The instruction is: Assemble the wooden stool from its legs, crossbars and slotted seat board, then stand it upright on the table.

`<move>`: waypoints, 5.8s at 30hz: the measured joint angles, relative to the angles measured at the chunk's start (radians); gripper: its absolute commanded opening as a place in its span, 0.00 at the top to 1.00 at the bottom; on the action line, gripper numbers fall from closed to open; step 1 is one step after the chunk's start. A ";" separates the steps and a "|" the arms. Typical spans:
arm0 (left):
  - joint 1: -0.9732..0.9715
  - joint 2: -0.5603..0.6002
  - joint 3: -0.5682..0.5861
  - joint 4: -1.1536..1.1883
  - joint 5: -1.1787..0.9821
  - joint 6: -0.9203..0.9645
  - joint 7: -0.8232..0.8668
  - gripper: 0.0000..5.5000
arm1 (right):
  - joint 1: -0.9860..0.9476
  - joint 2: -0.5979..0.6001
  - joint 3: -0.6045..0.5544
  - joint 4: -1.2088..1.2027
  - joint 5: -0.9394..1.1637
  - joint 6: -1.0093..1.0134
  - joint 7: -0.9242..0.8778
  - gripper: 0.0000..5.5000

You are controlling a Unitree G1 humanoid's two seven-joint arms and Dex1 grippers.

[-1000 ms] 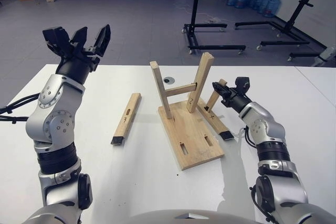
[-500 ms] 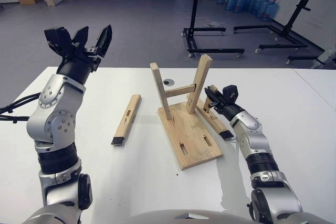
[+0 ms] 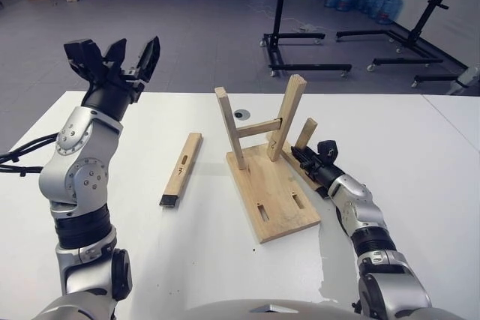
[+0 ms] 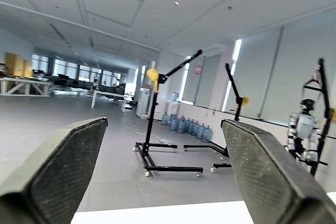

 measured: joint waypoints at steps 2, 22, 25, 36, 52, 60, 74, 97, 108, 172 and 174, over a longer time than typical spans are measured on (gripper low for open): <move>0.000 0.000 0.000 0.000 0.000 0.000 0.000 0.28 | 0.000 0.000 -0.006 -0.020 0.000 0.013 0.001 0.60; -0.003 0.024 0.008 0.019 0.005 -0.001 -0.016 0.28 | -0.198 -0.094 -0.221 -0.648 0.299 0.489 -0.272 0.38; -0.005 0.025 0.007 0.023 0.011 -0.002 -0.018 0.28 | -0.271 -0.009 -0.196 -0.656 0.217 0.556 -0.520 0.38; -0.006 0.012 -0.011 0.028 0.027 -0.019 -0.013 0.28 | -0.451 0.092 -0.070 -0.511 -0.079 0.638 -0.834 0.38; -0.005 0.010 -0.010 0.027 0.033 -0.020 -0.009 0.28 | -0.433 0.139 -0.137 -0.277 -0.123 0.468 -0.847 0.38; -0.002 0.010 -0.008 0.028 0.036 -0.021 -0.013 0.28 | -0.259 0.189 -0.115 -0.028 -0.158 0.354 -0.797 0.38; -0.001 0.010 -0.010 0.031 0.046 -0.037 -0.013 0.28 | -0.384 0.071 -0.215 -0.345 -0.097 0.548 -0.830 0.38; -0.002 0.002 -0.019 0.035 0.046 -0.037 -0.008 0.28 | -0.479 0.234 -0.132 -0.432 -0.137 0.628 -0.918 0.38; 0.013 -0.012 -0.032 0.029 0.046 -0.045 -0.010 0.28 | -0.439 0.167 -0.186 -0.469 -0.140 0.623 -0.905 0.38; 0.431 -0.099 -0.138 -0.140 0.148 0.122 0.124 0.02 | 0.052 -0.267 0.157 -0.748 -0.098 0.798 -0.178 0.02; 0.431 -0.109 -0.137 -0.140 0.146 0.122 0.120 0.02 | 0.020 -0.289 0.157 -0.767 -0.099 0.839 -0.163 0.02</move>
